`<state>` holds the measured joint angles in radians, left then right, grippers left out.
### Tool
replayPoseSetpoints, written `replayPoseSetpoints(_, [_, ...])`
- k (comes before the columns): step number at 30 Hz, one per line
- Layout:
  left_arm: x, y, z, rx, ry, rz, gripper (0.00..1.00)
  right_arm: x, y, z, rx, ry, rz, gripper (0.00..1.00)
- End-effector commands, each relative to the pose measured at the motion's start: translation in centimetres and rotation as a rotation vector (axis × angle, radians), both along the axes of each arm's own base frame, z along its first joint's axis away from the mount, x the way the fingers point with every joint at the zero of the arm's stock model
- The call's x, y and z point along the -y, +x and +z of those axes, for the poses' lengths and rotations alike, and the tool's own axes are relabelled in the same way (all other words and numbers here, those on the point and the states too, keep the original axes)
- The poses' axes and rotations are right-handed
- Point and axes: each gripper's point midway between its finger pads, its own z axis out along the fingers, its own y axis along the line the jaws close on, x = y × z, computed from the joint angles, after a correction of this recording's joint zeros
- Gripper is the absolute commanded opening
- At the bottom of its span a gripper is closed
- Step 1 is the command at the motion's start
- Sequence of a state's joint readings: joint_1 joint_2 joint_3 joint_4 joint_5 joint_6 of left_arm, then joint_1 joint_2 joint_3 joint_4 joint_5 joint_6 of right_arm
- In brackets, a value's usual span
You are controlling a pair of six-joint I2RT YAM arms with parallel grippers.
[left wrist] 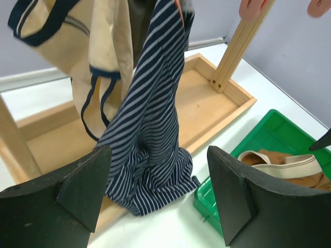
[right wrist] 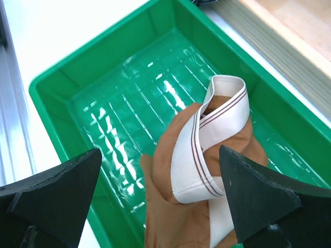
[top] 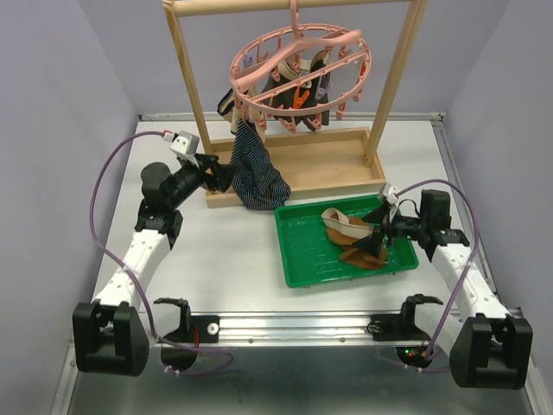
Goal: Remove the underwear clipped to the hanger
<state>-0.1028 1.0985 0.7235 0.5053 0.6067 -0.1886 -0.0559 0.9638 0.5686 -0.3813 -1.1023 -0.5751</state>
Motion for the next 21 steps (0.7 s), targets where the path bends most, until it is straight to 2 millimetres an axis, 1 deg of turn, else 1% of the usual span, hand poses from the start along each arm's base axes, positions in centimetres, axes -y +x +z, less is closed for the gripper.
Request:
replayPoseSetpoints(1, [-1.8, -1.7, 2.0, 0.076, -0.021, 0.104, 0.85, -0.1, 2.8, 1.8, 0.204, -0.113, 0.052, 1.0])
replayPoseSetpoints(2, [-2.2, -2.2, 1.7, 0.063, -0.026, 0.127, 0.86, -1.3, 2.9, 1.7, 0.218, -0.145, 0.094, 1.0])
replayPoseSetpoints(3, [-2.6, -3.2, 2.2, 0.083, -0.034, 0.147, 0.86, -1.2, 4.4, 2.3, 0.253, -0.209, 0.066, 1.0])
replayPoseSetpoints(4, [-3.2, -3.5, 2.3, 0.084, -0.041, 0.185, 0.86, -1.6, 5.0, 2.2, 0.27, -0.237, 0.081, 1.0])
replayPoseSetpoints(5, [-3.6, -3.9, 1.8, 0.063, -0.041, 0.208, 0.86, -2.9, 5.2, 1.8, 0.272, -0.253, 0.125, 1.0])
replayPoseSetpoints(6, [-4.0, -5.0, 2.6, 0.088, -0.056, 0.225, 0.86, -3.3, 5.9, 1.9, 0.291, -0.281, 0.123, 1.0])
replayPoseSetpoints(7, [-4.3, -5.4, 2.7, 0.089, -0.059, 0.245, 0.86, -3.9, 6.4, 2.1, 0.311, -0.292, 0.123, 1.0])
replayPoseSetpoints(8, [-5.0, -6.3, 3.2, 0.095, -0.075, 0.282, 0.87, -5.8, 6.9, 2.9, 0.362, -0.283, 0.144, 1.0])
replayPoseSetpoints(9, [-5.4, -6.7, 3.3, 0.098, -0.08, 0.302, 0.87, -6.7, 7.2, 3.2, 0.394, -0.289, 0.149, 1.0])
replayPoseSetpoints(10, [-5.9, -7.0, 3.2, 0.087, -0.086, 0.334, 0.87, -8.4, 7.3, 3.6, 0.435, -0.31, 0.159, 1.0])
replayPoseSetpoints(11, [-6.3, -7.9, 4.0, 0.116, -0.103, 0.351, 0.87, -9.6, 8.0, 3.8, 0.475, -0.311, 0.159, 1.0])
replayPoseSetpoints(12, [-6.4, -8.3, 4.3, 0.121, -0.118, 0.36, 0.88, -10.2, 8.7, 4.0, 0.496, -0.33, 0.13, 1.0])
replayPoseSetpoints(13, [-6.7, -8.7, 4.6, 0.131, -0.127, 0.374, 0.88, -11.3, 9.0, 4.1, 0.509, -0.322, 0.128, 1.0])
replayPoseSetpoints(14, [-7.1, -9.1, 4.6, 0.126, -0.136, 0.395, 0.89, -13.5, 9.0, 5.3, 0.55, -0.276, 0.13, 1.0])
replayPoseSetpoints(15, [-7.3, -9.9, 5.3, 0.153, -0.15, 0.4, 0.89, -14.3, 10.1, 4.8, 0.547, -0.292, 0.088, 1.0])
replayPoseSetpoints(16, [-7.5, -10.2, 5.5, 0.161, -0.154, 0.409, 0.89, -15.3, 10.4, 4.9, 0.559, -0.283, 0.065, 1.0])
replayPoseSetpoints(17, [-7.9, -10.5, 5.4, 0.154, -0.156, 0.433, 0.9, -17.5, 10.4, 6.7, 0.602, -0.207, 0.034, 1.0])
replayPoseSetpoints(18, [-8.2, -11.2, 6.0, 0.175, -0.163, 0.443, 0.9, -17.9, 11.7, 5.8, 0.597, -0.224, -0.055, 1.0])
replayPoseSetpoints(19, [-8.5, -11.4, 6.2, 0.181, -0.163, 0.46, 0.91, -18.4, 12.3, 6.2, 0.614, -0.204, -0.119, 1.0])
replayPoseSetpoints(20, [-8.7, -11.7, 6.0, 0.172, -0.159, 0.47, 0.91, -20.2, 12.5, 7.7, 0.662, -0.138, -0.169, 1.0])
replayPoseSetpoints(21, [-9.0, -12.2, 6.5, 0.191, -0.163, 0.483, 0.91, -20.9, 13.8, 7.2, 0.658, -0.161, -0.262, 1.0])
